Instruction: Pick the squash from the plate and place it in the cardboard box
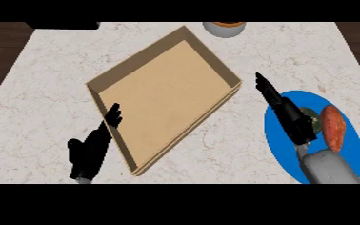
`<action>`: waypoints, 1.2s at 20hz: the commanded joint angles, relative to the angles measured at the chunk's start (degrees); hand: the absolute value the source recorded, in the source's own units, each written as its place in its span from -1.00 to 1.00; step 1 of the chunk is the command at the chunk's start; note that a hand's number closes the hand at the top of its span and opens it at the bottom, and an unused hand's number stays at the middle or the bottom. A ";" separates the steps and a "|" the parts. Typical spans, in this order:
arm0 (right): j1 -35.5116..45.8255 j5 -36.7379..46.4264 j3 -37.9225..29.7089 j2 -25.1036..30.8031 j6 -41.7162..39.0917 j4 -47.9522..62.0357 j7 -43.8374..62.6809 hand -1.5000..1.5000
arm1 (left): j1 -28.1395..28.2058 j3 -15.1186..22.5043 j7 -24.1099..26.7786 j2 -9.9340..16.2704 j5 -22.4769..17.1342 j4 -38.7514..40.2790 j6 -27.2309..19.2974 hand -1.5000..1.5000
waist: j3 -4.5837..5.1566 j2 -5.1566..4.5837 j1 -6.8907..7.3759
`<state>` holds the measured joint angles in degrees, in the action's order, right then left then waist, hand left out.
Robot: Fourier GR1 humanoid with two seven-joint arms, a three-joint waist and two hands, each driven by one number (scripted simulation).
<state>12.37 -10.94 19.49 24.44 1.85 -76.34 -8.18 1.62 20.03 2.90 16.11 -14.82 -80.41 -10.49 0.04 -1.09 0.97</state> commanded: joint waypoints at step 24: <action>-0.49 15.98 -12.73 26.85 -11.56 32.22 -50.94 -1.00 | -8.57 -13.12 -6.62 18.01 11.24 3.90 -6.60 0.00 | -0.21 0.61 0.51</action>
<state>9.76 -2.43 4.32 45.86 -11.33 -46.97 -55.29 -4.98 7.58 -1.46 33.14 -3.54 -76.43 -17.80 -0.25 -0.39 1.08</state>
